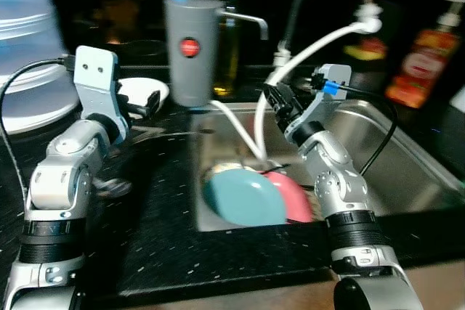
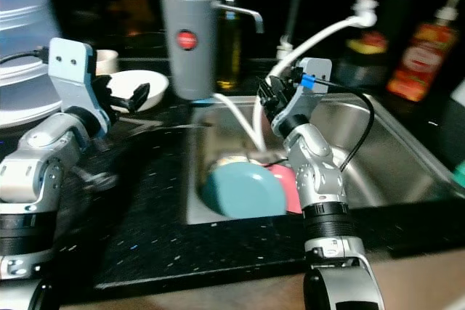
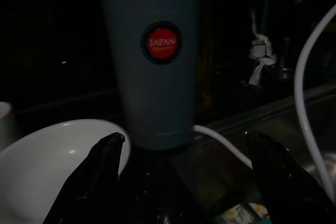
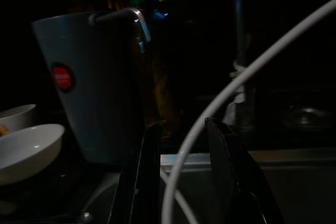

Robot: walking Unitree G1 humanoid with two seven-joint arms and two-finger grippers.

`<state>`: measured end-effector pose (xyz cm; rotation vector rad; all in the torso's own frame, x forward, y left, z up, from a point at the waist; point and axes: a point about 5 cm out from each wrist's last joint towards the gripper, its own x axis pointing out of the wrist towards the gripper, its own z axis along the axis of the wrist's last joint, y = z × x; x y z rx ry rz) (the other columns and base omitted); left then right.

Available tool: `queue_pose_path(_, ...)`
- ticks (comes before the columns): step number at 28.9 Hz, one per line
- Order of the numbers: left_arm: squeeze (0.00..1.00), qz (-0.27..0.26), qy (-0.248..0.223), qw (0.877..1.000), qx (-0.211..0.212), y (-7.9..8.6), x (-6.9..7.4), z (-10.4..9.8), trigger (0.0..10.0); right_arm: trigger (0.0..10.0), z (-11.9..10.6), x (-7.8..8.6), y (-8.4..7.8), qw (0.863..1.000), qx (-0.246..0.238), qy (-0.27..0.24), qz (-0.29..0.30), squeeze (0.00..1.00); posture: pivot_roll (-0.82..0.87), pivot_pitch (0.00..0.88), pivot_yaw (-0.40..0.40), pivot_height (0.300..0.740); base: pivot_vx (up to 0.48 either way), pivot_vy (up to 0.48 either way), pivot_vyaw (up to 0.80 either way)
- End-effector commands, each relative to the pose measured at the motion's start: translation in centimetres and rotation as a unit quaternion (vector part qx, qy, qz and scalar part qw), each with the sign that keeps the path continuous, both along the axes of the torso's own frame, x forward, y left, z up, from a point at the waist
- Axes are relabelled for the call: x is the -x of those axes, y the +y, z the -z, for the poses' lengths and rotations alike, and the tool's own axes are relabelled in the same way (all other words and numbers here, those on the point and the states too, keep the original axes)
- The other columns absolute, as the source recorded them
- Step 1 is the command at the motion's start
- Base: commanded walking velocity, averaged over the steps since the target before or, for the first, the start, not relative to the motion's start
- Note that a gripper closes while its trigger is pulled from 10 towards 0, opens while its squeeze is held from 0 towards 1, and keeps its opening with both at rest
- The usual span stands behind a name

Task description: Kitchen organization

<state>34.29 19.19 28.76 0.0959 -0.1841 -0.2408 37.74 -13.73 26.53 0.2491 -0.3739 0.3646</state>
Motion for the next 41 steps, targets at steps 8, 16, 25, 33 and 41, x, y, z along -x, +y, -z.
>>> queue_pose_path(8,0.0,-0.025,0.005,1.0,-0.002,0.8,0.2,0.5,10.0,10.0,0.2,0.0,0.8,1.0,0.007,0.005,-0.015,0.0,0.05,0.033,-0.058,0.74,0.0,0.0,0.0)
queue_pose_path(16,0.0,-0.033,0.0,0.999,-0.003,1.0,0.4,0.5,10.0,10.0,0.1,0.0,1.0,1.0,0.009,0.004,-0.02,0.0,0.05,0.026,-0.066,0.74,0.0,-0.36,0.0)
queue_pose_path(25,0.0,-0.038,0.0,0.999,0.018,1.2,0.5,0.6,10.0,10.0,0.0,0.1,1.0,1.0,0.011,0.003,-0.024,0.0,0.04,0.032,-0.073,0.74,0.0,0.0,0.0)
queue_pose_path(33,0.0,-0.044,-0.002,0.999,0.019,1.7,0.7,0.4,10.0,10.0,-0.2,0.1,1.3,1.0,0.012,0.002,-0.026,0.0,0.05,0.037,-0.077,0.74,0.0,0.0,0.0)
queue_pose_path(41,0.0,-0.041,-0.003,0.999,0.026,1.4,0.6,0.4,10.0,10.0,-0.1,0.0,1.3,1.0,0.013,0.003,-0.028,0.0,0.05,0.039,-0.078,0.74,0.0,0.342,0.0)
